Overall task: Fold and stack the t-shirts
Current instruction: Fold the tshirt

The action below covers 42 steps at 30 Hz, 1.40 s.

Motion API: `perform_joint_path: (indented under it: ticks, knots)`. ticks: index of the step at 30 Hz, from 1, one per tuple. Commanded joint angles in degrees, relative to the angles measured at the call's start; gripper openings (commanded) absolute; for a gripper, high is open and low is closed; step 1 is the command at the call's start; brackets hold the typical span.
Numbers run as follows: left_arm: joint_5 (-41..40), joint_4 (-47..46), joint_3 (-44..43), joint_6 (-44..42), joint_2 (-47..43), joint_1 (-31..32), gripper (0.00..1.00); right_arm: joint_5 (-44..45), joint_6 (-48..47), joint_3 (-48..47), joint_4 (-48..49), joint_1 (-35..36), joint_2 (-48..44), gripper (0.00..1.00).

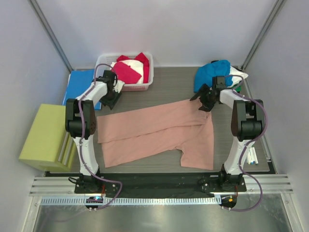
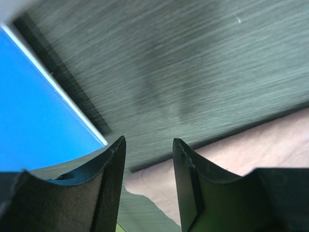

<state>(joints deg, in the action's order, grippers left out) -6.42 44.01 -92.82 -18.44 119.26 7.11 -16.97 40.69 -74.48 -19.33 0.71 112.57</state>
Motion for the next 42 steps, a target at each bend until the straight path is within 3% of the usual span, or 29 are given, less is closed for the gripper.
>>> perform_joint_path:
  ticks: [1, 3, 7, 11, 19, 29, 42]
  knots:
    - [1.93, 2.13, 2.52, 0.86, -5.41, 0.27, 0.44, 3.96, -1.84, -0.50, -2.03, -1.85, -0.42, 0.81]
    - [2.28, 2.57, 5.18, 0.86, -9.46, 0.27, 0.44, 4.49, -2.28, 0.03, -2.11, -1.85, -0.69, 0.81]
    - [5.26, 8.09, 10.71, -0.63, -17.82, 0.27, 0.35, 4.49, -2.46, 0.30, -2.20, -1.85, -0.78, 0.80]
    - [10.80, 12.15, 16.51, -2.04, -24.68, 0.44, 0.35, 4.40, -2.28, 0.74, -2.03, -1.85, -1.39, 0.81]
    - [9.14, 8.73, 25.58, -2.66, -19.08, 1.76, 0.33, 4.40, -1.93, 1.70, -1.59, -1.85, -2.45, 0.81]
    - [6.94, 5.21, 21.54, -2.13, -8.44, 1.67, 0.32, 4.75, -1.84, 3.72, -0.79, -1.85, -4.03, 0.80]
    - [-2.02, 5.91, 2.74, -1.43, 4.84, 1.24, 0.29, 7.57, -2.10, 5.13, -1.15, -2.20, -6.05, 0.79]
